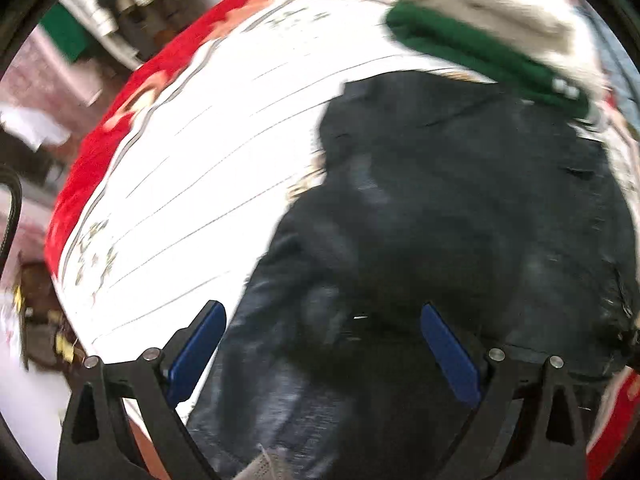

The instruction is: Fold large clothes

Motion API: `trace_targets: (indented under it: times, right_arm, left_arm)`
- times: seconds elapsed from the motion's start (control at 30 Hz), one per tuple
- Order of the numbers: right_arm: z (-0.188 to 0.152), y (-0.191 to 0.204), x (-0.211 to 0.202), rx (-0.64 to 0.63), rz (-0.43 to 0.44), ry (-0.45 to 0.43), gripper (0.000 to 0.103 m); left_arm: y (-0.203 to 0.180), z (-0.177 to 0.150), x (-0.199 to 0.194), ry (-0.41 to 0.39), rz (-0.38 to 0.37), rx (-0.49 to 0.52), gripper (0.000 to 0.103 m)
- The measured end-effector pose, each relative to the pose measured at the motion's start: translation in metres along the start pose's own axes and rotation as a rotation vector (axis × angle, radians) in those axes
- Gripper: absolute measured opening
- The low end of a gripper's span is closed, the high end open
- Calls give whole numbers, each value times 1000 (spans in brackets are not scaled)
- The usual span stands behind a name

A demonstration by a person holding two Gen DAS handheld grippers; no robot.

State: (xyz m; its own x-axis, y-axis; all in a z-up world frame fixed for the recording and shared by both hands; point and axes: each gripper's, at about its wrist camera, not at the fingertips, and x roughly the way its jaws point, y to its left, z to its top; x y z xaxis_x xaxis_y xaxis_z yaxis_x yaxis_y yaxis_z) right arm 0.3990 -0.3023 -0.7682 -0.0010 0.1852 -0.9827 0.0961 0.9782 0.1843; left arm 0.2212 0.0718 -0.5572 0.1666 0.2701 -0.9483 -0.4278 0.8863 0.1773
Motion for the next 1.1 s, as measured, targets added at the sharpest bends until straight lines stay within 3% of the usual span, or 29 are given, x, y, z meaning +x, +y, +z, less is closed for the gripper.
trace_targets:
  times: [0.1,0.13,0.2,0.27,0.3,0.37,0.47,0.5,0.6,0.63,0.67,0.73,0.77,0.8,0.97,1.03,1.07,1.1]
  right_arm:
    - [-10,-8,-24,64,-42,-106,20]
    - [-17,-16,-35,99,-88,-158,19]
    - [-26,-27,-34,146,-93,-160,19]
    - [-33,-40,-31,198,-22,-142,27]
    - [-36,-45,-34,225,7,-138,41]
    - [-48,-59,-46,286,72,-140,58]
    - [-68,-70,-61,310,115,-163,62]
    - [-76,-70,-58,308,106,-137,67]
    - [-92,-69,-22,247,98,-6,67]
    - [-96,-65,-4,222,83,51,65]
    - [-102,-60,6,221,64,66,53]
    - [-109,-56,7,261,54,27,42]
    - [-112,-51,5,294,98,27,18]
    - [-116,-48,6,339,139,43,10]
    - [-146,-18,4,421,305,103,10]
    - [-158,-16,2,425,254,127,10]
    - [-168,-25,3,451,149,143,10]
    - [-167,-33,6,472,68,146,24]
  left_arm:
    - [12,-5,9,-1,35,4,99]
    - [13,-7,12,-8,45,13,99]
    - [16,-11,21,-8,58,30,99]
    - [18,-14,30,6,50,27,99]
    - [18,-14,35,14,46,28,99]
    - [16,-14,42,24,46,42,99]
    - [14,-14,55,39,57,86,100]
    - [13,-13,57,42,59,95,100]
    - [14,-9,68,53,45,103,102]
    - [14,-8,67,52,40,104,102]
    - [14,-6,68,51,34,114,102]
    - [14,-5,67,46,25,138,102]
    - [15,-4,67,41,20,154,102]
    - [16,-3,67,37,18,165,102]
    - [38,11,71,44,32,190,102]
    - [50,19,73,44,30,187,102]
    - [52,21,72,38,28,187,102]
    - [54,22,71,31,26,193,102]
